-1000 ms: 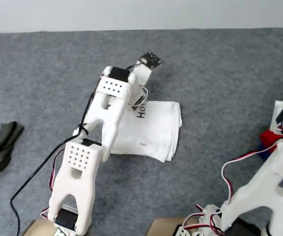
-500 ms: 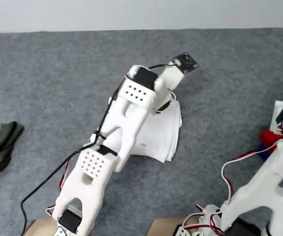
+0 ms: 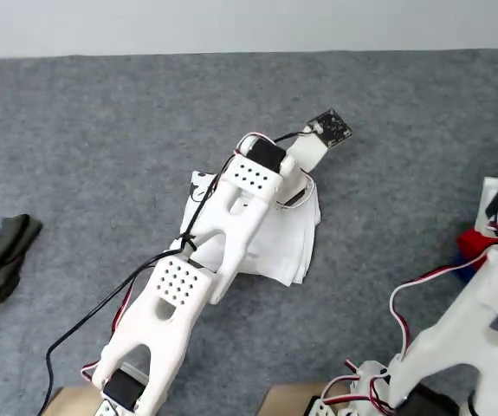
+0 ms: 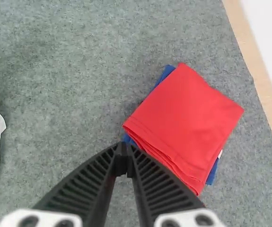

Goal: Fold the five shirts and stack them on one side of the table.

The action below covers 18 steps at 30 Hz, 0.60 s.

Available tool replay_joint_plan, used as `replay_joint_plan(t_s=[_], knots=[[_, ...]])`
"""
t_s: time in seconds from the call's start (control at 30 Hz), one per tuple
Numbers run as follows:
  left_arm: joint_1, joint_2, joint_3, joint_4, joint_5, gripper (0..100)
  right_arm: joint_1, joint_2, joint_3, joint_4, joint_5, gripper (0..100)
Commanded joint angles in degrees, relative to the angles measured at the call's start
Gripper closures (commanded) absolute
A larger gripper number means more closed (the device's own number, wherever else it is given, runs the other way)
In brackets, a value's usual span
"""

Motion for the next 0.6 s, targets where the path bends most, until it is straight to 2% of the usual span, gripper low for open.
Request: replay_joint_plan(t_s=[0.0, 0.23, 0.33, 0.57], knots=[[0.35, -1.14, -4.62, 0.62, -0.26, 99, 0.48, -2.24, -0.18, 2.42, 0.35, 99.0], [1.41, -1.23, -19.74, 10.64, -0.09, 99, 0.40, -2.24, -0.18, 2.42, 0.35, 99.0], [2.20, -0.70, -19.65, 10.37, -0.09, 99, 0.40, -2.24, -0.18, 2.42, 0.35, 99.0], [3.16, 7.56, -18.86, 4.22, -0.09, 99, 0.48, -2.24, -0.18, 2.42, 0.35, 99.0]])
